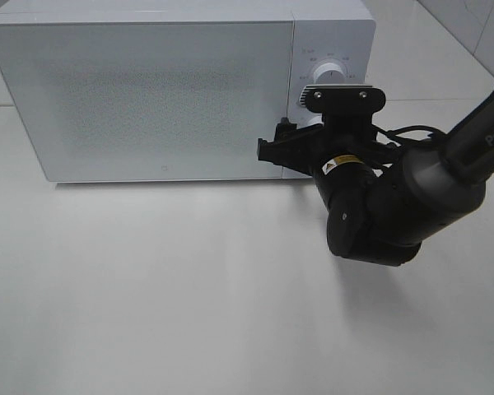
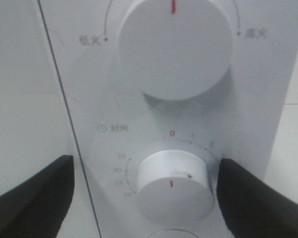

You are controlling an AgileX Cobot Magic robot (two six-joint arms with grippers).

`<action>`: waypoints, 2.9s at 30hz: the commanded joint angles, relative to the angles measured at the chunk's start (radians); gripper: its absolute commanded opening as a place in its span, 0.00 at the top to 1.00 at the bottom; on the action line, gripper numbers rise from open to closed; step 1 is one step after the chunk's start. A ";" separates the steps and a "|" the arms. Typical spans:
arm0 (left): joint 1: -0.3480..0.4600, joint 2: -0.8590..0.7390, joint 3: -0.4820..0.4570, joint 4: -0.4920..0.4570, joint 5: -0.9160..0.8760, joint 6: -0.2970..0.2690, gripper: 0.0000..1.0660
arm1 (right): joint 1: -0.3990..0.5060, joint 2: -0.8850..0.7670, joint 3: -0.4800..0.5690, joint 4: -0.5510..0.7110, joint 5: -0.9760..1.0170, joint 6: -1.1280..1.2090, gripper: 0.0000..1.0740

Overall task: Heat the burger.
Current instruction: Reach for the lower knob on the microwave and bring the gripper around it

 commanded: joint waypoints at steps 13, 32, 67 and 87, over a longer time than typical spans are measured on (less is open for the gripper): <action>0.002 -0.017 0.003 -0.002 -0.007 0.001 0.04 | -0.008 0.001 -0.023 0.012 -0.051 -0.016 0.38; 0.002 -0.017 0.003 -0.002 -0.007 0.001 0.04 | -0.008 0.001 -0.023 0.012 -0.116 -0.033 1.00; 0.002 -0.017 0.003 -0.002 -0.007 0.001 0.04 | -0.007 0.001 -0.022 -0.206 -0.114 1.423 1.00; 0.002 -0.017 0.003 -0.002 -0.007 0.001 0.04 | -0.007 0.001 -0.022 -0.230 -0.099 1.631 1.00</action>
